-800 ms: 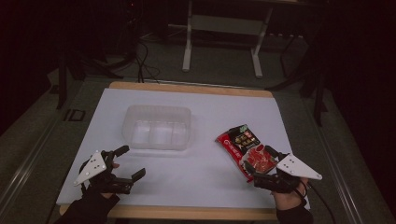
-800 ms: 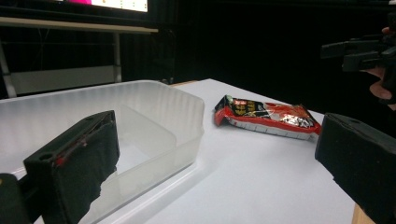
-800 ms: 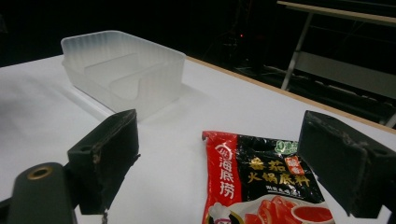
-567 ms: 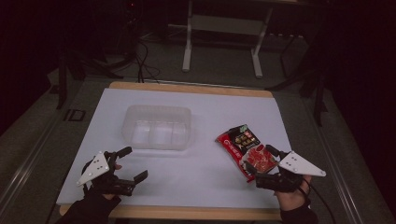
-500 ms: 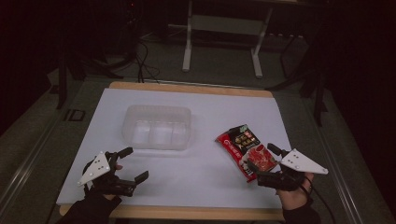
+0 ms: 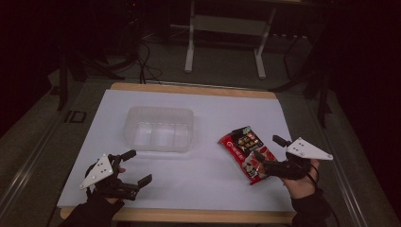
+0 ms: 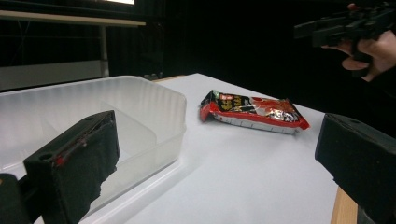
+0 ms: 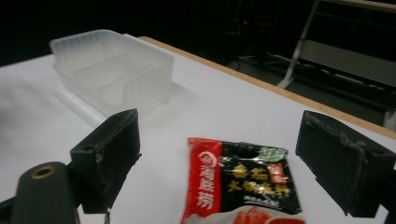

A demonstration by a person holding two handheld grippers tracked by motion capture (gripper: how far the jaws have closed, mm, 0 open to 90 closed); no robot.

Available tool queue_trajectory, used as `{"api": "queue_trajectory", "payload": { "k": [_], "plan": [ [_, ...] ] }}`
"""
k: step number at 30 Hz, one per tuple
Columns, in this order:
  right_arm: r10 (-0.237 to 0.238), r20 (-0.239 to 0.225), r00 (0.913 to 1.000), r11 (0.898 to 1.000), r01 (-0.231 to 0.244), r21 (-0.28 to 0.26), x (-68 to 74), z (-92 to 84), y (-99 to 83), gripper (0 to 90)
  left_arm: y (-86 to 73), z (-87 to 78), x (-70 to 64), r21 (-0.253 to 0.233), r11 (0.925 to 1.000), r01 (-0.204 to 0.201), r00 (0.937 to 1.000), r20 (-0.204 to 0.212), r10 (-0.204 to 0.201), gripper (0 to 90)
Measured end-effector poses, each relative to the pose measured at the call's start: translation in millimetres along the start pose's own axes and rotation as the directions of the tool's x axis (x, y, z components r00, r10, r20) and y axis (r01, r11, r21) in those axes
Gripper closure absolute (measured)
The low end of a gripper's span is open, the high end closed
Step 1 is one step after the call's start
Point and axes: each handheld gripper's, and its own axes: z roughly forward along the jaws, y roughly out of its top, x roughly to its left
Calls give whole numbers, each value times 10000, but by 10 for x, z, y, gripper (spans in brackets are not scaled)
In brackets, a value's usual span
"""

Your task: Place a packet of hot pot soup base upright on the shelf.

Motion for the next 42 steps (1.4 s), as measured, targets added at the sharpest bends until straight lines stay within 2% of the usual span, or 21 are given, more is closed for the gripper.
{"api": "queue_trajectory", "payload": {
  "k": [4,11,12,14,18,22,30,34,36,37,42],
  "plan": [
    [-6,-115,9999,9995,10,315,-119,129,12,192,-3,1,1,19,10000,-24,10000,23,24,0],
    [-15,-37,10000,9987,17,508,-272,280,-19,230,-9,4,6,55,10000,1,10000,34,-1,0],
    [53,-85,10000,9986,-48,536,-343,330,-41,250,-13,7,6,73,10000,7,10000,69,-8,0],
    [-37,-69,10000,9976,42,689,-390,377,-62,291,-16,13,4,52,10000,24,10000,64,-24,0],
    [-6,-33,10000,9951,9,987,-487,491,-119,311,-19,18,5,97,10000,20,10000,74,-21,0],
    [143,-111,9998,9914,-127,1304,-570,613,-195,360,-23,19,7,137,9999,19,10000,79,-20,0],
    [212,-91,9997,9766,-187,2142,-723,864,-356,442,-29,19,8,162,9999,41,9999,98,-42,0],
    [369,1,9993,9677,-358,2497,-820,981,-435,454,-33,21,8,182,9998,11,9999,103,-13,0],
    [354,44,9994,9666,-354,2540,-839,1000,-450,457,-33,21,7,189,9998,-13,10000,89,11,0],
    [387,110,9992,9613,-402,2727,-899,1048,-497,479,-33,19,9,175,9998,5,10000,87,-6,0],
    [503,182,9986,9458,-535,3204,-990,1143,-600,534,-35,13,11,171,9999,6,10000,91,-7,0]
  ]
}}
